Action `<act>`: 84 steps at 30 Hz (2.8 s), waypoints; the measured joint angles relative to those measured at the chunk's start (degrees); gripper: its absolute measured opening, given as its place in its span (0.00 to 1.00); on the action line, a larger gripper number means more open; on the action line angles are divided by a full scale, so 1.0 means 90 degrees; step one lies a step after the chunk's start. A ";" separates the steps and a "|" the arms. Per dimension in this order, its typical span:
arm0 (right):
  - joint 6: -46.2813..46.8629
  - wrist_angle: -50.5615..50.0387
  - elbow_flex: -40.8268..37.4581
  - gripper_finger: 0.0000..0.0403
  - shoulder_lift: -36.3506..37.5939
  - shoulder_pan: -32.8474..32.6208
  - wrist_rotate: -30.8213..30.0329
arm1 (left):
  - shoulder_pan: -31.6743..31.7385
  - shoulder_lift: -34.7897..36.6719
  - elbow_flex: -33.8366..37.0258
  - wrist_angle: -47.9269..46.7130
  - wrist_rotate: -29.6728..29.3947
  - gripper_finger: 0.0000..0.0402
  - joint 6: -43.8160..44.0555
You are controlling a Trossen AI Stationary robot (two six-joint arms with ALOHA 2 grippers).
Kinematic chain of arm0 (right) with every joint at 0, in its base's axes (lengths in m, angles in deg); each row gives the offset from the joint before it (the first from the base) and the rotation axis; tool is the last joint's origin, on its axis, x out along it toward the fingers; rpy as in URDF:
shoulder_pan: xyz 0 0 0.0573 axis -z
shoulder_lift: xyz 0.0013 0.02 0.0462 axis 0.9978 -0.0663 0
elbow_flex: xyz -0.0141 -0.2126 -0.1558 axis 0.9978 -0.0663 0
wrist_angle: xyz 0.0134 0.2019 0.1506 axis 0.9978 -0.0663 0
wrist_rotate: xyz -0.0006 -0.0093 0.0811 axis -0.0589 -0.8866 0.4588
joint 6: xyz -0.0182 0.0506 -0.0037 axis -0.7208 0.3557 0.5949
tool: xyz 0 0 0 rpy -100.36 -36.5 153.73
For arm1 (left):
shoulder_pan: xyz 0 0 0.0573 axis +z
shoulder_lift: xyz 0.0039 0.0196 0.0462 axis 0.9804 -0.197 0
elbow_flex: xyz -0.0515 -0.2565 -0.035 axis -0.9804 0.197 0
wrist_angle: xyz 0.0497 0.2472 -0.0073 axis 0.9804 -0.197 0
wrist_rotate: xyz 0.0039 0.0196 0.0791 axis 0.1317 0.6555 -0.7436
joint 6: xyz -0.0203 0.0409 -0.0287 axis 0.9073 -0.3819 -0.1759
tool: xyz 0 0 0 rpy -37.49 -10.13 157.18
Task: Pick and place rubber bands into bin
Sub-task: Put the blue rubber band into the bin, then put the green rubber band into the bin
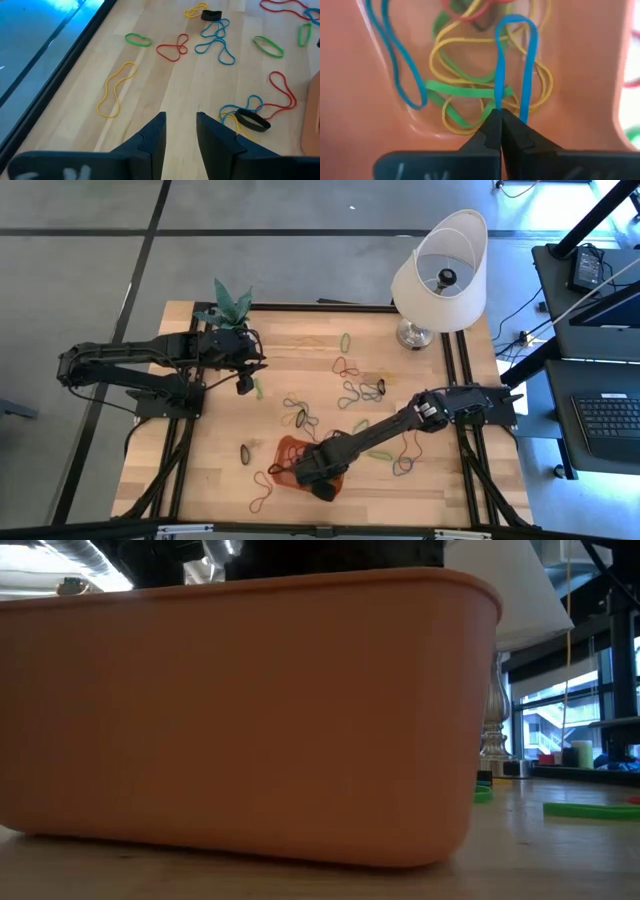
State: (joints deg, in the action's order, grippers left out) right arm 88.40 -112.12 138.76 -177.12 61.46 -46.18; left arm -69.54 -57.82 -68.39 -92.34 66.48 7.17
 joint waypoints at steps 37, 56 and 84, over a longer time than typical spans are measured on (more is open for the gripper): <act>-0.2111 -0.0729 0.0643 0.25 0.0017 -0.0231 -0.0076 | 0.0000 0.0000 0.0000 0.0007 -0.0001 0.25 0.0168; 0.0995 -0.1507 0.0848 0.21 0.1055 -0.0788 -0.2842 | -0.0002 0.0002 0.0000 0.0043 0.0370 0.25 0.0165; 0.0155 0.5643 -1.0693 0.02 0.9968 -0.0542 -0.3085 | -0.1363 -0.1681 -0.0777 0.0151 -0.1962 0.25 0.1257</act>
State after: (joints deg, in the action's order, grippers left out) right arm 89.79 -61.33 42.52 -87.41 56.58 -73.95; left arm -81.81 -72.95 -75.39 -90.98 48.83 18.48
